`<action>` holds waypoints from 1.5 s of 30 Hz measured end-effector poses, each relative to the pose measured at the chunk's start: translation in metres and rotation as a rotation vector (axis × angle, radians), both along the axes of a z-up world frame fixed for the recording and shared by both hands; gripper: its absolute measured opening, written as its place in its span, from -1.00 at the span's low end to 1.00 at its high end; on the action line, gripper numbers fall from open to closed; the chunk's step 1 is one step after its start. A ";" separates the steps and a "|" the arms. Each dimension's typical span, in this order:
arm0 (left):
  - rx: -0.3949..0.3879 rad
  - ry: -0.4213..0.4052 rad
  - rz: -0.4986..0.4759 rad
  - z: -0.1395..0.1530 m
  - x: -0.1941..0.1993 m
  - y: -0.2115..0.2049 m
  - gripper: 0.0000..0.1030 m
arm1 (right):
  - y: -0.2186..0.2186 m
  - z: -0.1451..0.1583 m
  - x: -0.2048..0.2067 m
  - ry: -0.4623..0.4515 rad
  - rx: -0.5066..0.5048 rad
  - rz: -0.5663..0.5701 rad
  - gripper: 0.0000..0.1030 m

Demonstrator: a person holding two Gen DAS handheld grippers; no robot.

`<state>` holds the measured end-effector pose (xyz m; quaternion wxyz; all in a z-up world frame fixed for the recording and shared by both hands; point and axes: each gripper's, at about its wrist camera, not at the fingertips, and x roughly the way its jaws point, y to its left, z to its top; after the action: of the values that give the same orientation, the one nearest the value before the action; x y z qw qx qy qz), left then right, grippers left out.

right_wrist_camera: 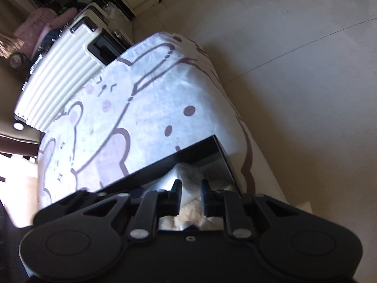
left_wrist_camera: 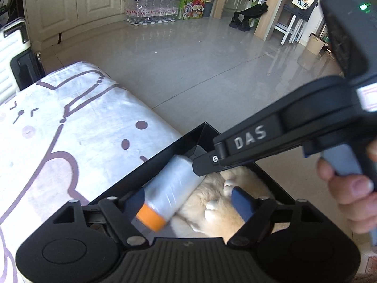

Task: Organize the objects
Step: 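Lay the plastic roll in the black box with the left gripper and release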

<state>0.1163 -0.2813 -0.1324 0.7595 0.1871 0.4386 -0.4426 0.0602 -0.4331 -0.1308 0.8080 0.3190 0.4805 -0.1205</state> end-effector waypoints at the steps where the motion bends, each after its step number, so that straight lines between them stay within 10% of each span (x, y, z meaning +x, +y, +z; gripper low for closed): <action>1: 0.003 0.001 0.005 0.002 0.000 0.002 0.61 | 0.001 -0.001 0.001 0.004 -0.006 0.001 -0.66; 22: -0.051 0.297 0.412 -0.014 0.027 0.023 -0.41 | -0.014 0.030 -0.022 -0.053 -0.099 -0.071 -0.66; 45: -0.043 0.210 0.417 -0.002 0.016 0.013 -0.25 | -0.010 0.036 -0.028 -0.047 -0.114 -0.034 -0.66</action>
<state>0.1322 -0.2686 -0.1347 0.7885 0.0294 0.5347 -0.3024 0.0325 -0.4429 -0.0946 0.8337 0.2831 0.4485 -0.1538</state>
